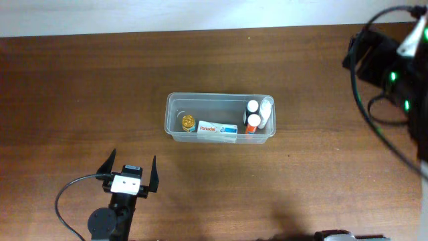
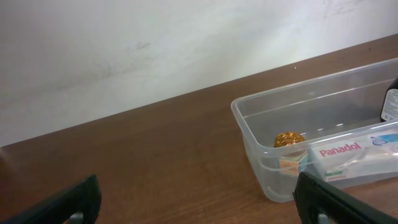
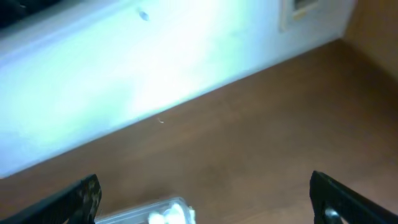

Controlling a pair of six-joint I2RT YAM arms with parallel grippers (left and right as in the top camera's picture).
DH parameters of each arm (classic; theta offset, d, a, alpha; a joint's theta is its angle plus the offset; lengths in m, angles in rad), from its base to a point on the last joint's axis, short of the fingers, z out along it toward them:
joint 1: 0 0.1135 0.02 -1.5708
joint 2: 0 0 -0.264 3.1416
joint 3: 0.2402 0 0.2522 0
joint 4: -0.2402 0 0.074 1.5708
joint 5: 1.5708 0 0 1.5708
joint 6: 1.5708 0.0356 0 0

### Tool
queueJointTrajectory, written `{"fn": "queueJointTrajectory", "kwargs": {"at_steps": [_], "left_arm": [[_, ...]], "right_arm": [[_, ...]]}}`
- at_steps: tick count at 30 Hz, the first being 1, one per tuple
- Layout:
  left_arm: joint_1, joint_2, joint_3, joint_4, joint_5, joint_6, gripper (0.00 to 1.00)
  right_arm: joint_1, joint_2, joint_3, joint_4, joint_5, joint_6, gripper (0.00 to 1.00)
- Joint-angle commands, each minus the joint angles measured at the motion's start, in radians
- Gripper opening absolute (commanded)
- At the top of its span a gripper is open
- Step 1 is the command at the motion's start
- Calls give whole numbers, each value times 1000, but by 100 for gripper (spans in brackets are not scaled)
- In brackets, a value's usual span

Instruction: Pack container

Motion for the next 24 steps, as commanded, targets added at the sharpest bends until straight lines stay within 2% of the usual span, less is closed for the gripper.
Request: {"fn": "queueJointTrajectory", "kwargs": {"at_steps": [1,8,14,24], "left_arm": [[6,-10,-2,-8,-8,12,99],[6,-10,-2,-8,-8,12,99],[6,-10,-2,-8,-8,12,99],[6,-10,-2,-8,-8,12,99]], "right_arm": [[10,-153,-195,124,-41,0,99],[10,-452,-621,391,-43,0,98],[10,-720,-1020,692,-47,1,98],[8,-1083,-1556,1043,-43,1,99]]}}
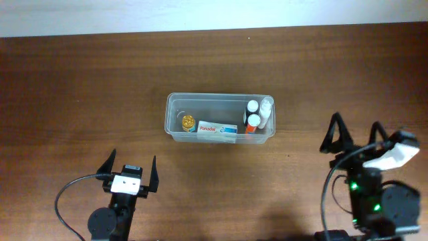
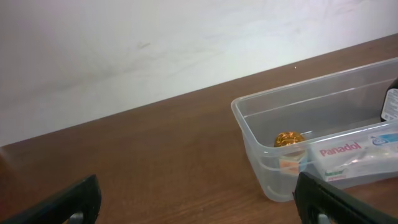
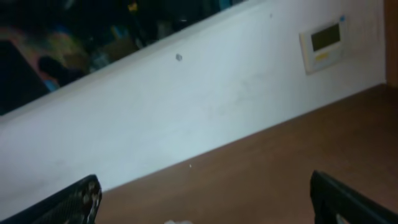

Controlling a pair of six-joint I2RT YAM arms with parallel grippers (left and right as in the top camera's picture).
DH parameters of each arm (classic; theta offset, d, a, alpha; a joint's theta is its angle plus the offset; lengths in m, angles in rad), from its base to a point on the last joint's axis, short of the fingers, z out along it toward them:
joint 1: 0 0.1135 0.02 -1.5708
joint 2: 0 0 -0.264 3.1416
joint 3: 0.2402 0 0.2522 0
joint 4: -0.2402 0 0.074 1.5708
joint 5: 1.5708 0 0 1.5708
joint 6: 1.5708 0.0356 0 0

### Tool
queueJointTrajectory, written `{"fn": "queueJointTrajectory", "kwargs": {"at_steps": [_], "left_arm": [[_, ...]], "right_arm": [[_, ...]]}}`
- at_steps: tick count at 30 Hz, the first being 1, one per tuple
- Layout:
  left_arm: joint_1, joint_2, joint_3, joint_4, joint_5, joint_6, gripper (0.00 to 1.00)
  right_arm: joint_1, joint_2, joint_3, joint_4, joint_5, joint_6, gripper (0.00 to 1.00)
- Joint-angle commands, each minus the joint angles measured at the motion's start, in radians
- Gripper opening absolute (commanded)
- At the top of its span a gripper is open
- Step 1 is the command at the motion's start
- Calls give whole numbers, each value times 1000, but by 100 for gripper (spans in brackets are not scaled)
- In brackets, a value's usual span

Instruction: Pack container

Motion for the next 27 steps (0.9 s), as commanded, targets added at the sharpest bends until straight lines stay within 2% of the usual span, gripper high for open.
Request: {"fn": "queueJointTrajectory", "kwargs": {"at_steps": [1,5,10,20,27], "left_arm": [[6,-10,-2,-6,-7,12,99],[6,-10,-2,-6,-7,12,99],[6,-10,-2,-6,-7,12,99],[6,-10,-2,-6,-7,12,99],[6,-10,-2,-6,-7,12,99]], "right_arm": [[5,-132,-181,117,-2,1,98],[-3,-251,-349,222,-3,6,98],[-27,-348,-491,245,-7,13,98],[-27,-365,-577,243,2,-27,98],[-27,-366,-592,219,5,-145,98]]}}
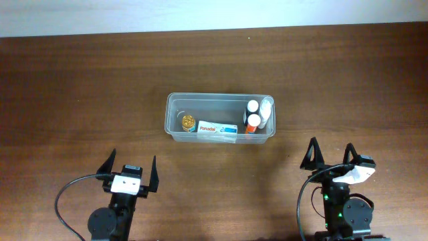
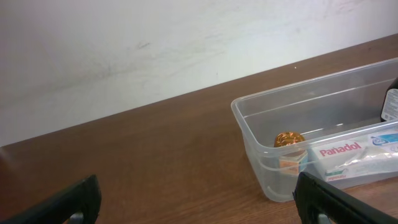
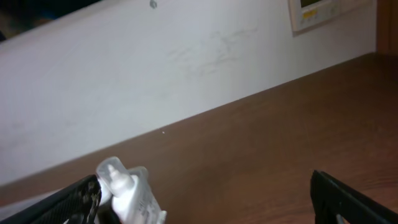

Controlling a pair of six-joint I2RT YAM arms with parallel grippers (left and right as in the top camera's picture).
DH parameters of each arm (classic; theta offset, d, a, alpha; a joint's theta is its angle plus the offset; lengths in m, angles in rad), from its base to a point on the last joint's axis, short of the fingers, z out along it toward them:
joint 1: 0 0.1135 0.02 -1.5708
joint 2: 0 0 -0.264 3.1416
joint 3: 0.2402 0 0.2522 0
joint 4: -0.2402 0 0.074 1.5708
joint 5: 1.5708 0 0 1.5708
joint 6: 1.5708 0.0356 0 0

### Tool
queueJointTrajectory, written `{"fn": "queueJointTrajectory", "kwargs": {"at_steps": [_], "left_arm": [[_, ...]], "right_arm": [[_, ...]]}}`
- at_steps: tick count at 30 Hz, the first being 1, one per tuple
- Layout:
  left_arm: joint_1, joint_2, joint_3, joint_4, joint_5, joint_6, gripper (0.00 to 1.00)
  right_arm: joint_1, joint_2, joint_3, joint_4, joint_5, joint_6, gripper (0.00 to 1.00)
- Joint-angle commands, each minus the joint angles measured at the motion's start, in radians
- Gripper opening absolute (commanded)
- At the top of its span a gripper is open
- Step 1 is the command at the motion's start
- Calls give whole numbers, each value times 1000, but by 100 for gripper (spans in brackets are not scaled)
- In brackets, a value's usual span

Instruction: Pack container

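A clear plastic container (image 1: 174, 107) sits mid-table. It holds a gold foil ball (image 1: 188, 122), a Panadol box (image 1: 217, 129), two small bottles (image 1: 253, 114) and a white spray bottle (image 1: 266, 110). My left gripper (image 1: 128, 170) rests open near the front edge, to the left of the container, with nothing between its fingers. My right gripper (image 1: 330, 155) stands open at the front right, also holding nothing. In the left wrist view the container (image 2: 249, 124) shows the ball (image 2: 288, 139) and the Panadol box (image 2: 348, 155). The right wrist view catches the spray bottle (image 3: 127, 190) at lower left.
Brown wooden table (image 1: 80, 87) with a white wall along its far edge. A wall panel (image 3: 314, 9) shows at the top right of the right wrist view.
My right gripper has moved a little left and toward the front edge, its arm now lower. Its camera now catches the spray bottle. The left gripper and the container's contents are unchanged.
At first my right arm was high at the back right corner, out past the container. Then its open gripper stood at the front right of the table, and now it sits lower and nearer the front. The left gripper stayed open and still throughout.
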Motion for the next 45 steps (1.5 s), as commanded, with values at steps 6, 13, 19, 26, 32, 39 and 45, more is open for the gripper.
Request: {"fn": "queueJointTrajectory", "kwargs": {"at_steps": [6,13,19,26,32,39,45], "left_arm": [[6,-10,-2,-6,-7,12,99],[6,-10,-2,-6,-7,12,99],[6,-10,-2,-6,-7,12,99],[6,-10,-2,-6,-7,12,99],[6,-10,-2,-6,-7,12,99],[6,-10,-2,-6,-8,12,99],[6,-10,-2,-6,-7,12,99]], "right_arm": [[-7,-12,-28,-70,-4,-184,98],[-7,-13,-28,-70,-18,-199,98],[-7,-13,-28,-70,-25,-199,99],[-7,-13,-28,-70,-25,-200,98],[-7,-12,-28,-70,-25,-199,98],[-7,-12,-28,-70,-25,-200,98],[-7,-12,-28,-70,-25,-199,98]]}}
